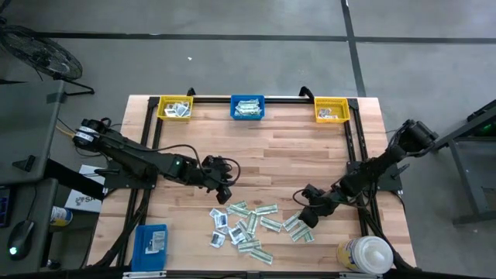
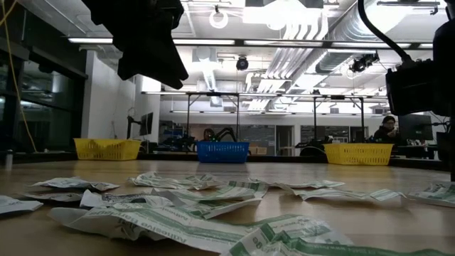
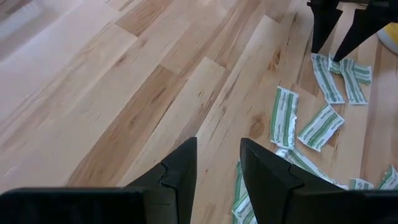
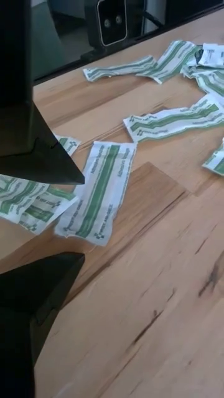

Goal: Pick & Place First Aid Supplies
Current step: Put the green bandage pack into the top blue bin

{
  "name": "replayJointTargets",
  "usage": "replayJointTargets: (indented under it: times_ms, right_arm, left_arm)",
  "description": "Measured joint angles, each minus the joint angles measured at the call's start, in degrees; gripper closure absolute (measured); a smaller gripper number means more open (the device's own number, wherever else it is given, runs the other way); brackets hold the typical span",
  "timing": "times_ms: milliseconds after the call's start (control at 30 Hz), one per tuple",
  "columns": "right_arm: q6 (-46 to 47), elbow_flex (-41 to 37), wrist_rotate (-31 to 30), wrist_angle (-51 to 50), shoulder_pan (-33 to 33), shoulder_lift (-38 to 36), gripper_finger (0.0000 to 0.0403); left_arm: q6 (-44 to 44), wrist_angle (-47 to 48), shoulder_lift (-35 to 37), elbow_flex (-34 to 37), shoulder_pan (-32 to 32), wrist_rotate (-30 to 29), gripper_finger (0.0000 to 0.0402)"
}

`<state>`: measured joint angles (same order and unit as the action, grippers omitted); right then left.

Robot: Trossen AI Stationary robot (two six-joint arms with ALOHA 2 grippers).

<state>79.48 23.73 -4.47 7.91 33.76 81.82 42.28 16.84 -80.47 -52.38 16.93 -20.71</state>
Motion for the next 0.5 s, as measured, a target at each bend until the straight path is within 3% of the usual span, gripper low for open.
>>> replayJointTargets:
  times_ms: [233, 500]
  right_arm:
    - [0.1, 0.2, 0.6, 6.8, -0.1, 4.9, 0.0217]
    - [0.2, 2.0, -0.1, 4.9, 0.0, 6.0, 0.0223]
  left_arm:
    - [-0.2, 0.0, 0.0, 0.0, 0.0, 0.0, 0.028]
    - [-0.5, 0.7, 0.0, 0.0, 0.0, 0.7, 0.0279]
